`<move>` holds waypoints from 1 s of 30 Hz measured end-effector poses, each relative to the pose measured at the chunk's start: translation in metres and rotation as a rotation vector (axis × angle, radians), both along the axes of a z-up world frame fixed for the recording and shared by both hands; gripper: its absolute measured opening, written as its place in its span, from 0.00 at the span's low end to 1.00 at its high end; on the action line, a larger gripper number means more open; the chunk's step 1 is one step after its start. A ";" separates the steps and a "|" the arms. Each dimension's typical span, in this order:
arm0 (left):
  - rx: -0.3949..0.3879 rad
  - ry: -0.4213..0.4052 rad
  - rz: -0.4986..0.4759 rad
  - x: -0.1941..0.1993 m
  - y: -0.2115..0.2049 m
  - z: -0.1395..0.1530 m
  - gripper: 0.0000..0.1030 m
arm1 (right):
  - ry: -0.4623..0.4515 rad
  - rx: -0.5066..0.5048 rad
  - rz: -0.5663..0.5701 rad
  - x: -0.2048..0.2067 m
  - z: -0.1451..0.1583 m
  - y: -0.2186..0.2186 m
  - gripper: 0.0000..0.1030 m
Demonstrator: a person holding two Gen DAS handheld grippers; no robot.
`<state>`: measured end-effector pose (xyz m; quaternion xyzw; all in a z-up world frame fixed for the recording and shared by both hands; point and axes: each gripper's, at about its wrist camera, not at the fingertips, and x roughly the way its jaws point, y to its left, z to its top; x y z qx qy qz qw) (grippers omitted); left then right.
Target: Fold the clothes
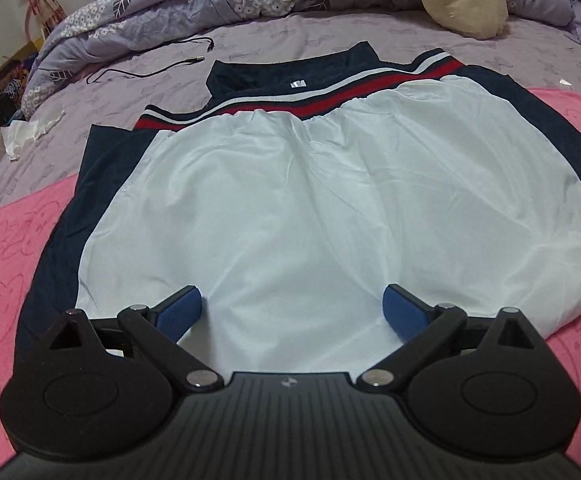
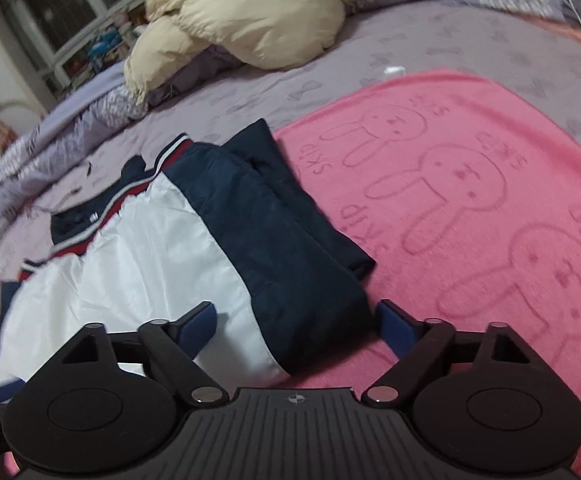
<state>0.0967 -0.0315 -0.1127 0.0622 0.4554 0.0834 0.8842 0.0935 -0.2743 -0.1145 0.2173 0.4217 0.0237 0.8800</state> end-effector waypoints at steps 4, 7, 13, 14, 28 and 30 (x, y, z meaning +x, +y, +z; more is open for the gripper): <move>-0.004 0.003 0.006 0.001 0.000 -0.001 0.98 | 0.014 0.049 -0.028 0.016 -0.003 0.003 0.90; -0.013 0.016 0.016 0.002 0.001 0.003 0.98 | 0.012 0.111 -0.081 0.028 -0.003 0.006 0.73; -0.035 0.010 0.112 -0.011 0.031 0.026 0.92 | -0.030 0.108 -0.056 0.029 0.034 0.010 0.15; -0.033 0.000 0.141 -0.017 0.042 0.031 0.92 | -0.049 0.092 -0.035 0.029 0.044 0.013 0.14; -0.114 0.016 0.459 -0.093 0.207 0.024 0.92 | -0.460 -0.282 0.773 -0.041 0.098 0.289 0.13; -0.138 0.020 0.459 -0.098 0.208 0.019 0.93 | -0.446 -0.388 0.852 -0.056 0.071 0.316 0.14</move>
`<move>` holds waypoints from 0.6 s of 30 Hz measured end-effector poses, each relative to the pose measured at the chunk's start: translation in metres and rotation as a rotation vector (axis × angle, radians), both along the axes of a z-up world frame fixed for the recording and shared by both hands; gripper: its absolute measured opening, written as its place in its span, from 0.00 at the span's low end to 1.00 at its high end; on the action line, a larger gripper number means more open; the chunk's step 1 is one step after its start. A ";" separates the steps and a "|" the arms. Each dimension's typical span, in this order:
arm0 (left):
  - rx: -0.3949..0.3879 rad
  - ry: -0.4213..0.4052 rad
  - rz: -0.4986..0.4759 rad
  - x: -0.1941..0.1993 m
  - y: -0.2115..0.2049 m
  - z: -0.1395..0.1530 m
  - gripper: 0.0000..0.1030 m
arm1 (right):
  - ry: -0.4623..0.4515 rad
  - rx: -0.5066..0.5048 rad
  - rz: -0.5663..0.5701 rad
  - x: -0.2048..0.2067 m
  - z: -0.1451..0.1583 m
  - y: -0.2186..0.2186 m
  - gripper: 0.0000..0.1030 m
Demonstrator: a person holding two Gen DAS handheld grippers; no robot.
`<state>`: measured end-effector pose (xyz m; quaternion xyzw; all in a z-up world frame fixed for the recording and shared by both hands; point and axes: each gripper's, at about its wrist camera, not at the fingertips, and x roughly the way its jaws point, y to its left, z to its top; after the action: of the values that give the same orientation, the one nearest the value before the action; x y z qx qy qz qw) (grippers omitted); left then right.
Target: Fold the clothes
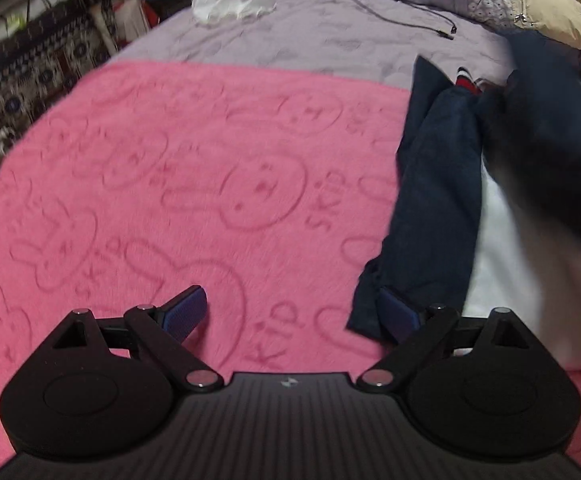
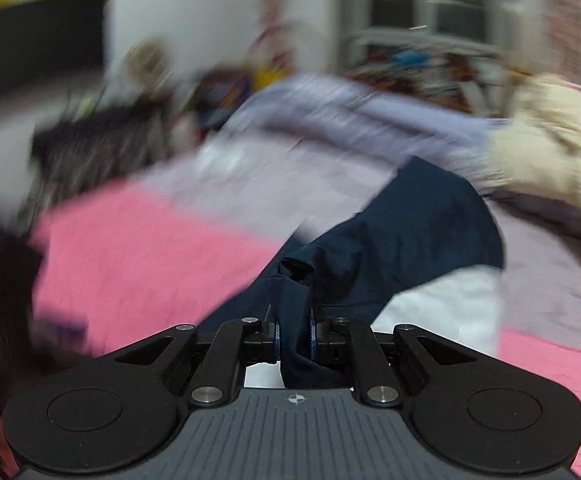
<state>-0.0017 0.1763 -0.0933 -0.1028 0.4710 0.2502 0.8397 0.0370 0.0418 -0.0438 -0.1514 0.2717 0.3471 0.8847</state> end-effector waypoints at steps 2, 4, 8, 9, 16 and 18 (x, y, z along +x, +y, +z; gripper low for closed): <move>-0.012 -0.013 -0.006 -0.004 0.000 -0.003 0.93 | -0.099 -0.123 -0.001 -0.019 -0.020 0.016 0.24; -0.013 -0.026 -0.014 -0.006 0.000 -0.004 0.93 | -0.301 -0.224 -0.040 -0.040 -0.029 0.021 0.71; -0.026 -0.041 -0.020 -0.010 0.005 -0.005 0.93 | -0.405 -0.301 -0.020 -0.052 -0.041 0.024 0.78; -0.031 -0.044 -0.021 -0.011 0.006 -0.004 0.93 | -0.392 -0.301 -0.007 -0.050 -0.043 0.024 0.77; -0.011 -0.040 -0.008 -0.025 0.021 0.000 0.93 | -0.218 -0.255 0.032 -0.020 -0.035 0.046 0.11; -0.003 -0.031 0.018 -0.034 0.031 0.001 0.93 | -0.249 -0.192 0.032 -0.024 -0.016 0.049 0.11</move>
<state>-0.0359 0.2071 -0.0925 -0.1122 0.4574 0.2554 0.8444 0.0126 0.0903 -0.0597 -0.2817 0.1893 0.3119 0.8874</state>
